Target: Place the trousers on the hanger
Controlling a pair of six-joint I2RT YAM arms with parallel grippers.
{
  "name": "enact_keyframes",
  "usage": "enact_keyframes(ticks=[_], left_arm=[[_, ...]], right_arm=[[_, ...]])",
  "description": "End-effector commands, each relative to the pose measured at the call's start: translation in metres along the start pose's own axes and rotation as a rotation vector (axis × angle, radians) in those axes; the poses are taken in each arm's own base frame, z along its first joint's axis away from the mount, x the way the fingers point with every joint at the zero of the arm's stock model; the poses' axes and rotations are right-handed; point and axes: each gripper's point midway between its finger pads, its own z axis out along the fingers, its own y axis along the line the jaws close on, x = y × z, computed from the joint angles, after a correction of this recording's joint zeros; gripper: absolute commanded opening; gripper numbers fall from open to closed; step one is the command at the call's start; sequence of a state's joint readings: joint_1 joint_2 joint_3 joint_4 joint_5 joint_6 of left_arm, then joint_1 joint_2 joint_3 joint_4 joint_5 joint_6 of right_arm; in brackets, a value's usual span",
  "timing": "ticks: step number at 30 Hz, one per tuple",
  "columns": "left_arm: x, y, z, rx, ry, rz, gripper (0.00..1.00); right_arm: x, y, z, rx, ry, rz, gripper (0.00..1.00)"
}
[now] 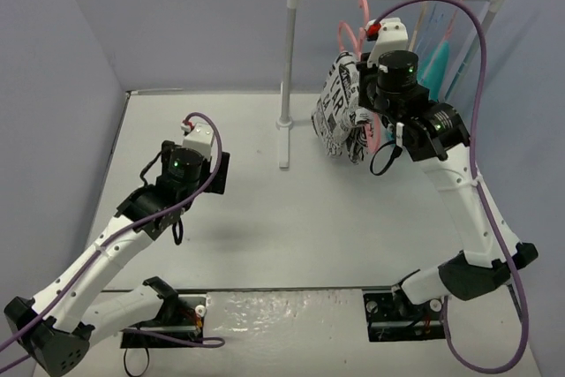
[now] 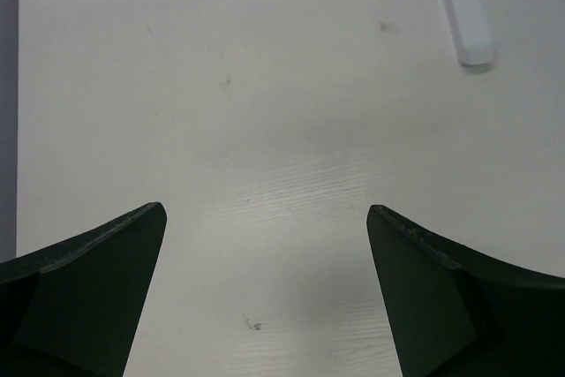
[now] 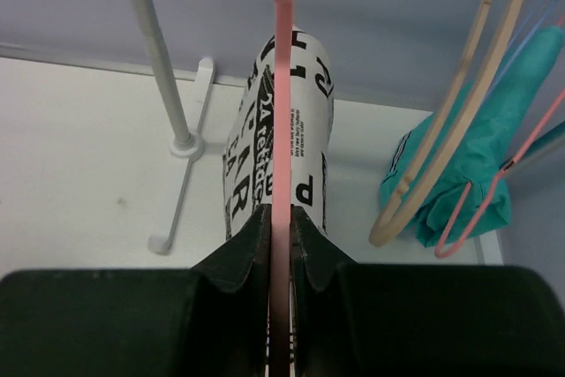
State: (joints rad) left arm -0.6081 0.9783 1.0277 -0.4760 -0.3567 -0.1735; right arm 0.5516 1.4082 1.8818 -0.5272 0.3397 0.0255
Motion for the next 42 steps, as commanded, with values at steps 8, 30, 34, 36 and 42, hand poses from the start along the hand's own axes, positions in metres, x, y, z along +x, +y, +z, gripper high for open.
enact_keyframes(ticks=[8, 30, 34, 36, 42], left_arm=[[0.039, 0.060, -0.004, -0.189, -0.031, -0.160, 0.97], [0.068, 0.048, 0.014, -0.142, -0.013, -0.166, 0.97], [0.063, 0.046, 0.014, -0.128, -0.021, -0.179, 0.97], [0.058, 0.045, 0.012, -0.124, -0.028, -0.184, 0.97], [0.037, 0.054, 0.000, -0.151, -0.052, -0.186, 0.97]], right_arm=[[-0.112, -0.015, 0.068, 0.003, -0.347, 0.104, 0.00], [-0.067, -0.015, 0.143, 0.028, -0.269, 0.147, 0.00], [-0.061, -0.015, 0.137, 0.020, -0.262, 0.163, 0.04], [-0.057, -0.014, 0.136, 0.014, -0.254, 0.159, 0.24], [-0.065, -0.019, 0.097, -0.015, -0.283, 0.167, 0.85]])
